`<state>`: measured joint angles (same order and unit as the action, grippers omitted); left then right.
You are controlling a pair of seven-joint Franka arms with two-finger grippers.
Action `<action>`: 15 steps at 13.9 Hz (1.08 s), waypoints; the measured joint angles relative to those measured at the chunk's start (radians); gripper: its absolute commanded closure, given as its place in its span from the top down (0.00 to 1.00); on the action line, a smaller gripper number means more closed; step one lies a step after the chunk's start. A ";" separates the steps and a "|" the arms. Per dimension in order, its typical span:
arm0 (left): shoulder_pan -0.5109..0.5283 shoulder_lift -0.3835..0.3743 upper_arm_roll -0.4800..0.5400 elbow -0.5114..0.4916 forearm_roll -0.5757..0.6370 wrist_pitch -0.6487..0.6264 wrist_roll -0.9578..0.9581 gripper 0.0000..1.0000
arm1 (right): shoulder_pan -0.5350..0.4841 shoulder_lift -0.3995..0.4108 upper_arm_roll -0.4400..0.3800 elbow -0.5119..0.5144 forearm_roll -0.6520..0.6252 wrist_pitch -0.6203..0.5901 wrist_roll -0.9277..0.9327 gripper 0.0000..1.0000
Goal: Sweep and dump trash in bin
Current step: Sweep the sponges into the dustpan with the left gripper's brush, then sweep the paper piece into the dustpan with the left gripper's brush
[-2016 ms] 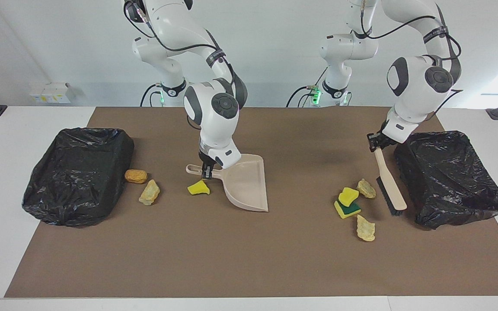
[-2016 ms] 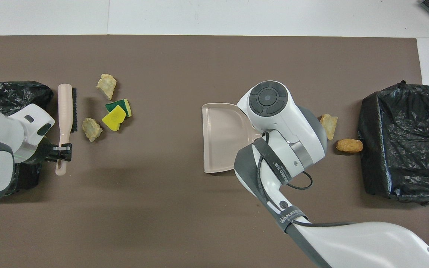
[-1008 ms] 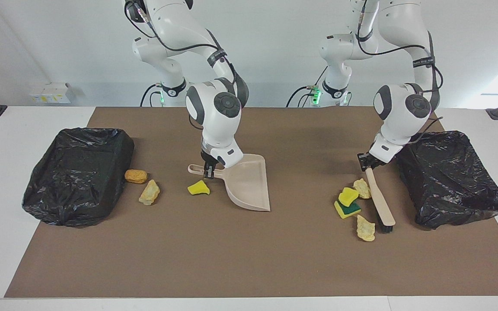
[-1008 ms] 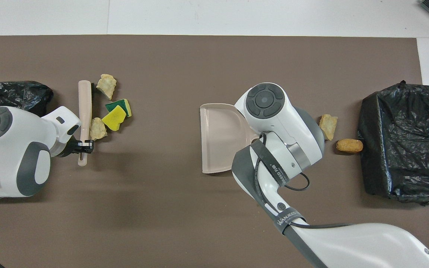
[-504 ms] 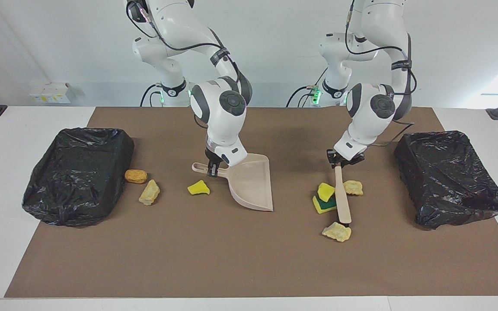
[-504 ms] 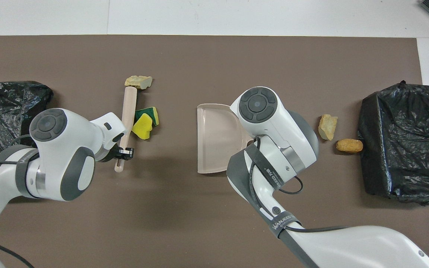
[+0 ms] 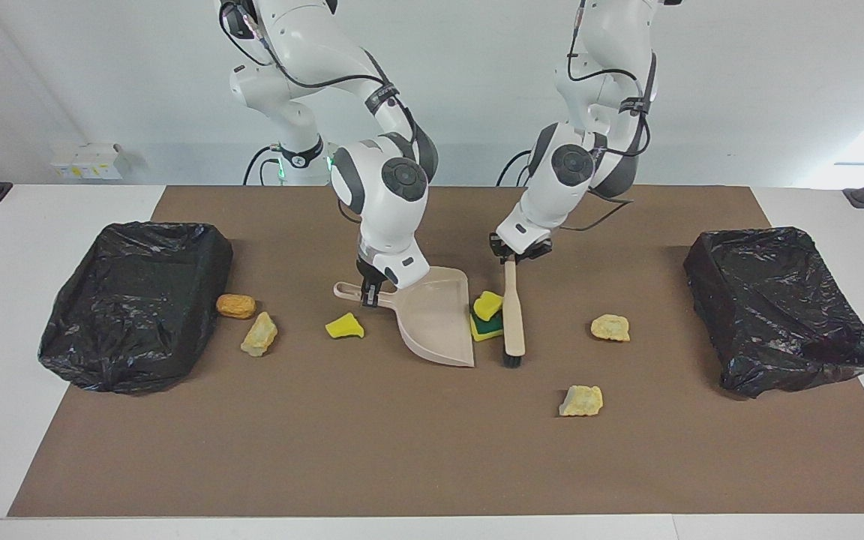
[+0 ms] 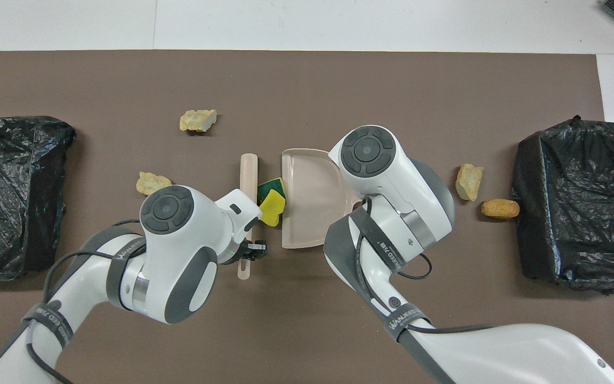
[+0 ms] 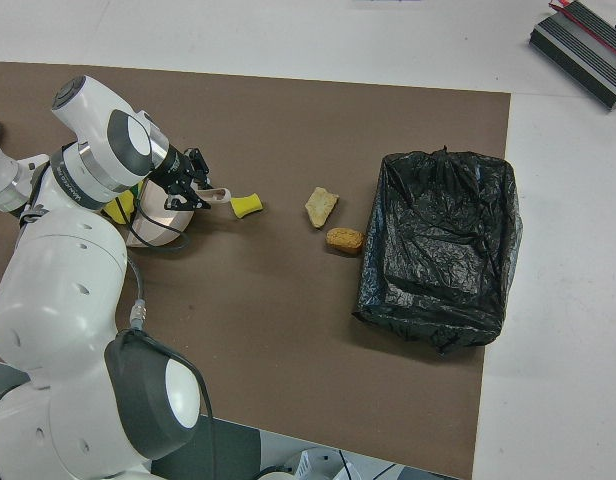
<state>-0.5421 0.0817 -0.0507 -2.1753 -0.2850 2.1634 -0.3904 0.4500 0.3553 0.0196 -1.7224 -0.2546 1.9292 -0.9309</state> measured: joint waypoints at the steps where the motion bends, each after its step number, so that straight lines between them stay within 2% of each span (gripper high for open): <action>1: -0.038 -0.002 -0.001 0.002 -0.021 0.001 -0.060 0.00 | 0.001 0.000 0.000 -0.001 0.000 0.001 0.002 0.00; 3: -0.091 -0.003 -0.002 0.012 -0.054 0.001 -0.131 0.00 | 0.002 0.000 0.000 -0.002 0.000 0.002 0.005 0.00; 8: -0.091 -0.005 0.018 0.066 -0.067 -0.050 -0.143 0.00 | 0.002 0.000 0.000 -0.004 0.000 0.004 0.005 0.00; 12: 0.025 -0.038 0.036 0.115 -0.042 -0.179 -0.136 0.00 | 0.002 0.000 0.000 -0.004 0.000 0.004 0.006 0.00; 15: 0.094 -0.061 0.041 0.115 0.052 -0.236 -0.126 0.00 | 0.002 0.000 0.000 -0.004 0.000 0.005 0.006 0.00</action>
<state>-0.4477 0.0208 -0.0102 -2.0606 -0.2325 1.9277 -0.5164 0.4524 0.3553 0.0199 -1.7267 -0.2545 1.9338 -0.9250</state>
